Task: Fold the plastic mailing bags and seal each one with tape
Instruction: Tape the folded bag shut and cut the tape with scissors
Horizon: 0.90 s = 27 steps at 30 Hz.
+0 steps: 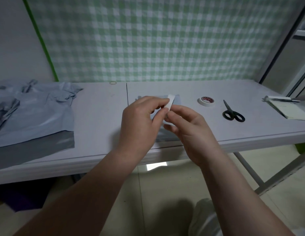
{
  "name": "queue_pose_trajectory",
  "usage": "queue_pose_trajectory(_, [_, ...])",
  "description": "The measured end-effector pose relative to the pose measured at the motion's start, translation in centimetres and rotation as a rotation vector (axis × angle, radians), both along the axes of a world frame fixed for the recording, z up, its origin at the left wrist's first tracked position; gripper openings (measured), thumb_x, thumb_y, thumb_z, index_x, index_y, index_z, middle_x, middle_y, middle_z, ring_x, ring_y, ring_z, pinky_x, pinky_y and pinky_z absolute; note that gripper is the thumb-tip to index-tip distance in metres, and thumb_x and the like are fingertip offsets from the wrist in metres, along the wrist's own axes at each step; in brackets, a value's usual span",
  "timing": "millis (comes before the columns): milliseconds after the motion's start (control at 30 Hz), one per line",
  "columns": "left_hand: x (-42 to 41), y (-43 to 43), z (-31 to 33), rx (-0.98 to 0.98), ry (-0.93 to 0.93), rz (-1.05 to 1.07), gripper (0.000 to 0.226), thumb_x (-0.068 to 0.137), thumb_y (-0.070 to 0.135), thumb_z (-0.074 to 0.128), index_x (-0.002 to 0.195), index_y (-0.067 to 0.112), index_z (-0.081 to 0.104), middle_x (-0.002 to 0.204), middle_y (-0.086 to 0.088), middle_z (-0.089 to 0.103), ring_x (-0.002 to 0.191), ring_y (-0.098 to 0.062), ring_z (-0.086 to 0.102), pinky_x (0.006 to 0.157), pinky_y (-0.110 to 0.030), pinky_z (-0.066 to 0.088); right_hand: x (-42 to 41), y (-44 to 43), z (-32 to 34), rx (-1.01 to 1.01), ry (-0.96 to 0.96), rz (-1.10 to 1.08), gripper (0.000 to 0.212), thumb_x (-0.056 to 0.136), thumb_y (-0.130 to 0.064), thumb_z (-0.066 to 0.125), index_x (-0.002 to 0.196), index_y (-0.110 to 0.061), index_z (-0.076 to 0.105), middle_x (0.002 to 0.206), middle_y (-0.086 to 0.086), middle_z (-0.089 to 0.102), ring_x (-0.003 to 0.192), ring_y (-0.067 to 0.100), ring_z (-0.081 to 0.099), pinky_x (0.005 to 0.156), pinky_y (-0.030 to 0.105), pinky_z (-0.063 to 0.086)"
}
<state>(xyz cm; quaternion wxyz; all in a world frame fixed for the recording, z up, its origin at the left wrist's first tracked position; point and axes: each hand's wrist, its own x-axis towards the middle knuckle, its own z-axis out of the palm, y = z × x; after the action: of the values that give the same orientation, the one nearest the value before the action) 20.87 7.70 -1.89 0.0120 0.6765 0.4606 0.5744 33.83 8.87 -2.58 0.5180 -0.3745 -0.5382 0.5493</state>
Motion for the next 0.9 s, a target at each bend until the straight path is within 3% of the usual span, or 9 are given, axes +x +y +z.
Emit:
queue_pose_trajectory(67, [-0.1, -0.1, -0.1, 0.001, -0.003, 0.012, 0.016, 0.083, 0.015, 0.066, 0.097, 0.013, 0.074, 0.09, 0.01, 0.069, 0.082, -0.009, 0.065, 0.075, -0.033, 0.055, 0.0, -0.2, 0.0, 0.045, -0.055, -0.003, 0.019, 0.091, -0.014, 0.06, 0.108, -0.011, 0.068, 0.112, 0.004, 0.068, 0.098, 0.016, 0.065, 0.082, 0.028, 0.053])
queue_pose_trajectory(167, [-0.2, -0.1, 0.0, -0.03, -0.008, 0.003, 0.012, 0.083, 0.015, 0.066, 0.092, 0.013, 0.074, 0.086, 0.005, 0.07, 0.08, -0.009, 0.065, 0.074, -0.033, 0.055, 0.2, -0.3, 0.0, 0.116, -0.169, -0.036, 0.015, 0.089, -0.013, 0.064, 0.101, -0.016, 0.07, 0.103, 0.008, 0.067, 0.083, 0.011, 0.06, 0.082, 0.029, 0.051])
queue_pose_trajectory(267, [-0.1, -0.1, 0.3, -0.102, -0.039, -0.019, 0.006, 0.083, 0.013, 0.067, 0.086, 0.014, 0.072, 0.082, 0.007, 0.068, 0.078, -0.006, 0.063, 0.073, -0.025, 0.053, 0.5, -0.1, -0.2, 0.209, -0.318, -0.112, 0.007, 0.086, -0.014, 0.068, 0.089, -0.02, 0.07, 0.096, 0.002, 0.058, 0.073, -0.001, 0.053, 0.072, 0.014, 0.043])
queue_pose_trajectory(400, [-0.5, 0.3, 1.0, -0.23, 0.017, -0.028, 0.008, 0.087, 0.013, 0.065, 0.082, 0.018, 0.067, 0.081, 0.01, 0.062, 0.079, -0.004, 0.058, 0.069, -0.013, 0.046, 1.1, 0.2, 0.1, 0.301, -0.518, -0.201, 0.017, 0.083, -0.021, 0.07, 0.077, -0.035, 0.062, 0.108, -0.003, 0.05, 0.08, -0.013, 0.047, 0.071, 0.003, 0.039])
queue_pose_trajectory(533, [-0.8, 1.0, 1.3, -0.375, 0.112, -0.03, 0.013, 0.092, 0.015, 0.057, 0.081, 0.021, 0.058, 0.083, 0.004, 0.06, 0.084, -0.014, 0.057, 0.073, -0.019, 0.044, 1.8, 0.9, 0.7, 0.381, -0.641, -0.199, 0.015, 0.083, -0.034, 0.069, 0.072, -0.038, 0.059, 0.103, -0.001, 0.053, 0.093, -0.007, 0.044, 0.072, 0.006, 0.036])
queue_pose_trajectory(667, [-0.6, 1.0, 1.4, -0.526, -0.064, -0.103, 0.022, 0.095, 0.013, 0.051, 0.075, 0.023, 0.055, 0.075, -0.001, 0.058, 0.076, -0.026, 0.06, 0.078, -0.047, 0.054, 1.7, 1.3, 1.2, 0.336, -0.649, -0.149, 0.023, 0.083, -0.036, 0.067, 0.064, -0.025, 0.06, 0.105, -0.008, 0.051, 0.111, -0.001, 0.046, 0.086, 0.024, 0.046])
queue_pose_trajectory(767, [-0.6, 0.8, 1.8, -0.586, -0.186, -0.157, 0.022, 0.096, 0.013, 0.049, 0.076, 0.021, 0.055, 0.076, 0.003, 0.054, 0.072, -0.013, 0.056, 0.075, -0.034, 0.057, 1.5, 1.7, 2.0, 0.303, -0.669, -0.165, 0.026, 0.082, -0.034, 0.069, 0.06, -0.023, 0.061, 0.114, -0.004, 0.056, 0.109, 0.001, 0.052, 0.092, 0.025, 0.044])
queue_pose_trajectory(833, [-0.7, 0.8, 2.1, -0.591, -0.293, -0.182, 0.022, 0.096, 0.012, 0.049, 0.077, 0.019, 0.056, 0.079, 0.003, 0.054, 0.073, -0.01, 0.054, 0.071, -0.028, 0.057, 1.3, 2.1, 2.6, 0.289, -0.652, -0.185, 0.031, 0.081, -0.033, 0.07, 0.06, -0.011, 0.062, 0.107, -0.001, 0.063, 0.099, 0.003, 0.057, 0.086, 0.024, 0.043])
queue_pose_trajectory(900, [-1.0, 1.1, 2.4, -0.623, -0.378, -0.183, 0.021, 0.097, 0.012, 0.048, 0.079, 0.016, 0.058, 0.08, 0.002, 0.053, 0.072, -0.008, 0.053, 0.071, -0.029, 0.058, 1.0, 2.4, 2.9, 0.247, -0.557, -0.132, 0.042, 0.082, -0.033, 0.07, 0.068, 0.005, 0.06, 0.092, 0.014, 0.064, 0.082, 0.018, 0.059, 0.077, 0.031, 0.044])
